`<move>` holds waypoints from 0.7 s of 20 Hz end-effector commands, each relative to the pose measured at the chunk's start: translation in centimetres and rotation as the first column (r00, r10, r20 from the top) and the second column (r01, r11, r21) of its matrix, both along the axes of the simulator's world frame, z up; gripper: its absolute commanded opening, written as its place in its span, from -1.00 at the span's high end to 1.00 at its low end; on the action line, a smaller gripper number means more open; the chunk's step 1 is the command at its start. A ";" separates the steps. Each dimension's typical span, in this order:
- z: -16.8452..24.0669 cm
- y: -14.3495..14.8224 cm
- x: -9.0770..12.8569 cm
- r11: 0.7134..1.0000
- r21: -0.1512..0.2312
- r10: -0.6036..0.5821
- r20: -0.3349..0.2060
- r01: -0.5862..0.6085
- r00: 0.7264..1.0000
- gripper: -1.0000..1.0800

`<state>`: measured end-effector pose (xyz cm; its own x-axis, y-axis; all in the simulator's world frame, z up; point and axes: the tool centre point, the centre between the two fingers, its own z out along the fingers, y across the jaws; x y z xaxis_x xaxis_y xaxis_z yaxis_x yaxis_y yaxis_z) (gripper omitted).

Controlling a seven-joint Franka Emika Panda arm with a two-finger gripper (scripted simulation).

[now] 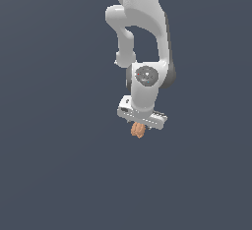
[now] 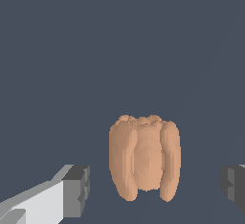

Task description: Pick up the object and move it to a goal position.

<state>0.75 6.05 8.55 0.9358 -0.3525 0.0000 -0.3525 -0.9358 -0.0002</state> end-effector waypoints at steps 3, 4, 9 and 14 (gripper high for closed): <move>-1.9 0.0 -0.1 1.000 0.000 -0.002 -0.001 0.002 1.000 -0.92; -2.5 0.0 -0.1 1.000 0.000 -0.002 -0.001 0.002 1.000 -0.92; -4.3 0.0 -0.1 1.000 0.000 -0.003 0.000 0.003 1.000 -0.92; -4.5 0.0 0.0 1.000 0.000 -0.003 0.000 0.003 1.000 1.00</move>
<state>0.71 6.11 4.09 0.9348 -0.3552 -0.0005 -0.3552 -0.9348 0.0002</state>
